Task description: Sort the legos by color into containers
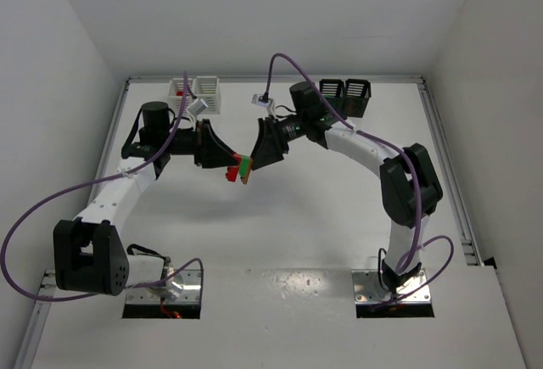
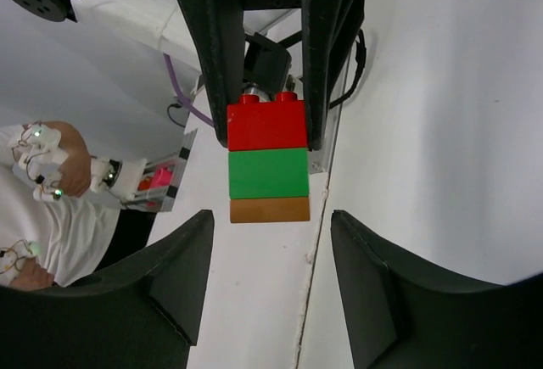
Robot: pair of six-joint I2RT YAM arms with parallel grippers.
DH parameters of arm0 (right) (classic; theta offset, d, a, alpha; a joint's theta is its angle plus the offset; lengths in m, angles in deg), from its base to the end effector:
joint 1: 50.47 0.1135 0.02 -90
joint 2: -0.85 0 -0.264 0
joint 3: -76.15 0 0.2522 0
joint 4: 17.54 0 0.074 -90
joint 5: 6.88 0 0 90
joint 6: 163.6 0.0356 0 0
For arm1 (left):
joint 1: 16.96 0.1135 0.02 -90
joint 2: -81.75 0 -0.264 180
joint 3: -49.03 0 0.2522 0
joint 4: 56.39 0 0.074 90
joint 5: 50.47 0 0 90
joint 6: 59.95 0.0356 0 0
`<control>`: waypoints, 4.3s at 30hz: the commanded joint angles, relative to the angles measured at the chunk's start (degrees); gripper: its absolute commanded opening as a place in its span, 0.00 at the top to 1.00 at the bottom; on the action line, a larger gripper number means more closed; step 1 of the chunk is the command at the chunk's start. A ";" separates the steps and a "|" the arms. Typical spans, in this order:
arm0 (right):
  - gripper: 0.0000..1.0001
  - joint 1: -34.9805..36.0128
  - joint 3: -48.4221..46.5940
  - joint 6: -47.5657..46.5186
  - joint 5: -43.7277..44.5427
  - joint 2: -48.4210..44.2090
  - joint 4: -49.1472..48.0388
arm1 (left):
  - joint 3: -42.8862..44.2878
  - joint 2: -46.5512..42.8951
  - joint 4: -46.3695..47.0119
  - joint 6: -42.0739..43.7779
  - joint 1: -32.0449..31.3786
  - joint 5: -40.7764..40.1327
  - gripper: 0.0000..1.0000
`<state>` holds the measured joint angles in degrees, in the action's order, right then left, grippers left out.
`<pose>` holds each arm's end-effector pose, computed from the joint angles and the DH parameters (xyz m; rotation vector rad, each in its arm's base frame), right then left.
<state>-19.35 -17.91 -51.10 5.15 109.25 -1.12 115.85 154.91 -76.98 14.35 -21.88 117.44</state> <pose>0.3395 0.2457 0.2599 -1.0690 1.9270 1.9595 0.2628 -0.0576 0.3014 0.7023 1.8297 -1.5893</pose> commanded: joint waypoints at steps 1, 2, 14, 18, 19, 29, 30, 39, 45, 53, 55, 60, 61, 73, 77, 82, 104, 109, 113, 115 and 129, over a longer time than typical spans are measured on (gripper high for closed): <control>0.42 0.70 -2.50 -2.02 -1.39 -1.26 -1.43 | 0.12 0.05 1.38 0.41 -0.61 1.10 0.97; 0.42 0.70 -2.50 -2.02 -1.39 -1.26 -1.95 | 0.12 0.05 1.38 0.41 -0.61 1.10 0.97; 0.70 0.70 -3.03 -2.02 -1.39 -1.26 -2.48 | -0.41 0.05 1.38 0.41 -0.61 0.58 0.97; 0.90 0.70 -1.98 -2.02 -0.25 -1.79 -2.48 | -0.41 0.05 1.38 0.41 -0.61 0.05 0.97; 0.94 0.70 -1.19 -2.63 -0.25 -2.48 -2.48 | -0.41 0.05 1.38 0.41 -0.61 0.05 0.97; 1.00 -1.05 6.19 -15.73 3.79 -8.91 9.01 | 0.37 -0.48 0.85 1.55 3.87 -0.48 0.98; 1.00 -1.05 6.72 -15.73 3.79 -9.69 9.03 | 0.38 -0.48 0.07 2.25 3.87 -0.48 0.98; 1.00 -2.81 8.05 -19.43 4.85 -10.23 12.90 | 1.70 1.19 -3.36 4.81 5.81 0.05 0.98; 1.00 -3.96 7.52 -19.43 6.08 -10.23 12.90 | 1.08 0.23 -5.83 9.02 6.33 -7.22 0.98; 1.00 -5.19 9.36 -19.43 8.37 -11.46 11.76 | 11.69 2.83 3.23 8.05 6.86 -52.13 0.98; 1.00 -5.71 9.36 -19.43 9.85 -11.46 11.76 | 20.13 11.36 2.61 8.06 8.09 -56.79 0.98; 1.00 -6.33 10.42 -19.43 11.00 -11.98 11.76 | 31.65 26.13 6.65 5.43 10.20 -62.70 0.98; 1.00 -6.33 10.42 -19.43 11.00 -11.98 11.76 | 34.63 28.15 6.65 4.81 10.81 -62.70 0.98; 1.00 -8.00 10.95 -19.43 11.01 -11.29 11.85 | 47.92 44.51 11.49 -1.25 14.07 -63.67 0.98; 1.00 -8.00 10.95 -18.90 11.00 -10.76 11.85 | 50.38 46.71 12.02 -1.26 14.07 -63.67 0.98; 1.00 -8.53 10.95 -18.90 11.00 -10.75 11.85 | 52.50 49.26 11.40 -0.04 13.45 -64.19 0.91; 1.00 -9.05 10.42 -18.90 13.11 -11.80 11.93 | 55.84 48.04 8.06 2.25 13.45 -61.91 0.28; 1.00 -9.58 10.95 -18.90 13.73 -13.03 11.93 | 48.85 40.07 5.52 2.26 13.45 -28.67 0.37; 1.00 -10.72 11.55 -17.77 12.94 -14.18 10.54 | 35.07 29.54 -4.75 13.72 7.42 -8.50 0.37; 1.00 -10.72 12.26 -16.80 11.71 -14.18 9.48 | 27.66 24.42 -6.18 15.35 4.68 -5.14 0.37; 1.00 -9.58 12.88 -16.17 7.49 -15.85 8.85 | 12.50 12.26 -6.70 16.58 -12.99 -6.72 0.35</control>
<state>-29.45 -4.94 -66.07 15.90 96.05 9.59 127.15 167.55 -84.61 29.41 -33.75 107.98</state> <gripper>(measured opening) 0.358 0.654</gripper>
